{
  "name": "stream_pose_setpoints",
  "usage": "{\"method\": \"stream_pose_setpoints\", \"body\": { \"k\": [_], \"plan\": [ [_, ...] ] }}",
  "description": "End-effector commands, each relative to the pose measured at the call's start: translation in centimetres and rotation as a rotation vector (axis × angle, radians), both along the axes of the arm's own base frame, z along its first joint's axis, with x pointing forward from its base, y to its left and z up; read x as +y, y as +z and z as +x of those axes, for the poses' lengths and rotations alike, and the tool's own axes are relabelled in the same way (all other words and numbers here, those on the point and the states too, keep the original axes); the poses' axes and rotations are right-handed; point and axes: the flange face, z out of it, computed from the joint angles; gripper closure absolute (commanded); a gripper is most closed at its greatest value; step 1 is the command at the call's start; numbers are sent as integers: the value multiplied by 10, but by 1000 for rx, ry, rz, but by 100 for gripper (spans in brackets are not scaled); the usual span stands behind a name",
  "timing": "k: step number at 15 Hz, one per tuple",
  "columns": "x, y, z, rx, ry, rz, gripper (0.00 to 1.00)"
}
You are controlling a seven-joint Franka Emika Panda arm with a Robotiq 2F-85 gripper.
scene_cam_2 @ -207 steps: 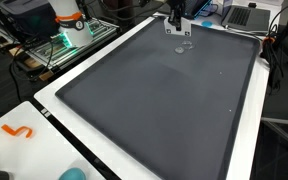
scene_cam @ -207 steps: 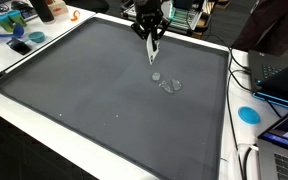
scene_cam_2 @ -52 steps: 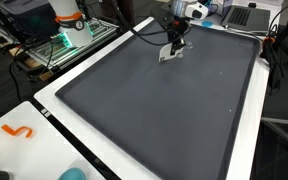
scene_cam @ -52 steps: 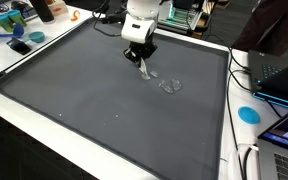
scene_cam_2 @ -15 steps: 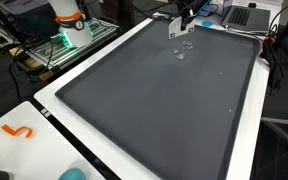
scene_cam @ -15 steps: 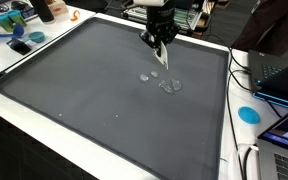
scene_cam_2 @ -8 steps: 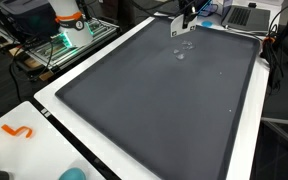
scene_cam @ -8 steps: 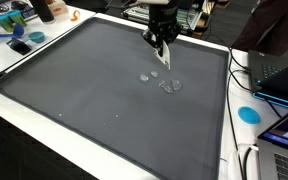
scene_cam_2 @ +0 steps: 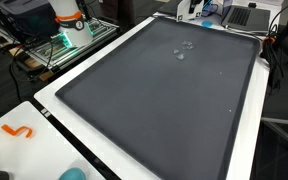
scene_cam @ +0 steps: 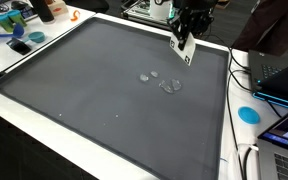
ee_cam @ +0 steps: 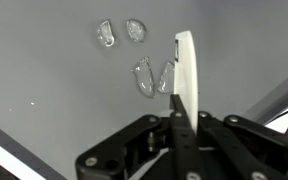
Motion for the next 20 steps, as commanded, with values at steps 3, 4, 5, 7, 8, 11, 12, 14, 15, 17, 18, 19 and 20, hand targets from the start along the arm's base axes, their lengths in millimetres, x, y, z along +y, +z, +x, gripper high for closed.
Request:
{"method": "stream_pose_setpoints", "body": {
  "k": [3,4,5,7,8,11,12,14,15,17,18,19,20],
  "plan": [
    [42,-2,10,-36,-87,-105,99],
    [48,-3,11,-47,-105,-108,99],
    [54,-5,12,-58,-125,-121,99],
    [63,-10,13,-64,-165,-143,99],
    [68,-13,14,-72,-185,-158,99],
    [81,-22,14,-92,-228,-185,99],
    [86,-25,15,-108,-241,-192,99],
    [94,-32,16,-139,-282,-215,99],
    [99,-36,16,-143,-301,-218,99],
    [106,-43,15,-151,-336,-227,99],
    [109,-46,15,-153,-356,-234,99],
    [111,-48,15,-159,-373,-235,99],
    [113,-50,17,-164,-392,-237,99]
  ]
}}
